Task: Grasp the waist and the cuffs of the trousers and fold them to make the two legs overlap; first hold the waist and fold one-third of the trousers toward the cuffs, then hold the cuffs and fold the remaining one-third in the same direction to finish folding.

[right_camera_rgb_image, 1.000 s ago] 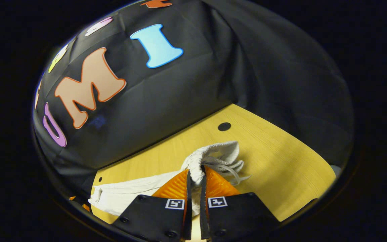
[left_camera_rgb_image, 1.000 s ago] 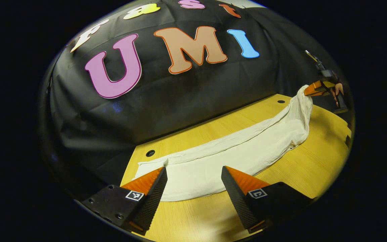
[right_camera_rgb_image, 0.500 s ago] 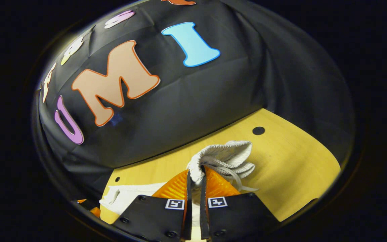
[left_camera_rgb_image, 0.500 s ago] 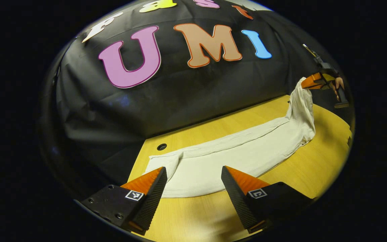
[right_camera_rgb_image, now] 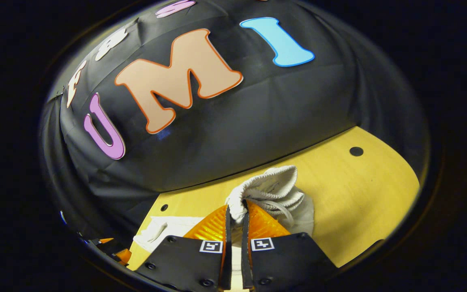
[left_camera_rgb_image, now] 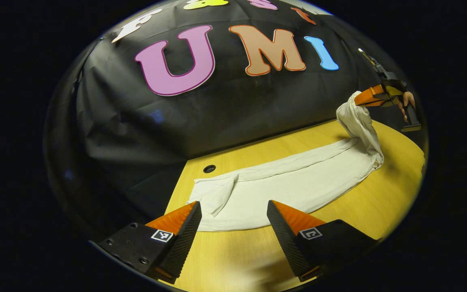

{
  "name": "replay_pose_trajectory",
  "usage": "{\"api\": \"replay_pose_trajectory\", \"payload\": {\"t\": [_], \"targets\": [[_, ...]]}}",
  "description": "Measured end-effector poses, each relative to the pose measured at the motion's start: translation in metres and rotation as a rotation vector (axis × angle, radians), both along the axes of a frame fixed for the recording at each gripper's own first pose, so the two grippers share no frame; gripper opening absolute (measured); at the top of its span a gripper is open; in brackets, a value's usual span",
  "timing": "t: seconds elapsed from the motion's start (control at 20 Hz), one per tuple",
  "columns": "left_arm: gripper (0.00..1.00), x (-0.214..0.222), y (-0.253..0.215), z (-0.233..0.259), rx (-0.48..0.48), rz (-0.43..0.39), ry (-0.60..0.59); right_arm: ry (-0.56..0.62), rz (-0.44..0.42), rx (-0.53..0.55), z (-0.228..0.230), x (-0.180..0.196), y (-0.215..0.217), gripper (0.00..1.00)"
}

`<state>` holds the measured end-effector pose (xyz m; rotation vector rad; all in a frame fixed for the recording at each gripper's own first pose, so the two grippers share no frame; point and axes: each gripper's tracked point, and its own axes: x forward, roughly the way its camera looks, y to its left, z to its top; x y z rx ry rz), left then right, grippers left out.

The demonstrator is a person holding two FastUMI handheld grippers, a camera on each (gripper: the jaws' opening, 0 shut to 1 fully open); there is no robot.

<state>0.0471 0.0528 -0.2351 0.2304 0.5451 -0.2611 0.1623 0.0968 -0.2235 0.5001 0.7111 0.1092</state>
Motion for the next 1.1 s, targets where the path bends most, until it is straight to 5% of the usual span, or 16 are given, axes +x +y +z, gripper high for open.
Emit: {"api": "replay_pose_trajectory", "payload": {"t": [0.55,0.6,0.95,1.1], "targets": [[0.96,-0.002,0.060,-0.021,0.014,0.050,0.040,0.153,0.210,-0.004,-0.081,-0.043,0.115,0.11],[0.97,0.000,0.063,-0.023,0.016,0.049,0.043,0.177,0.233,-0.008,-0.090,-0.048,0.120,0.05],[0.96,0.009,0.067,-0.043,-0.003,0.022,0.072,0.304,0.414,0.115,-0.095,-0.056,0.130,0.27],[0.96,0.017,0.064,-0.054,-0.029,0.016,0.086,0.293,0.490,0.131,-0.095,-0.058,0.124,1.00]]}}
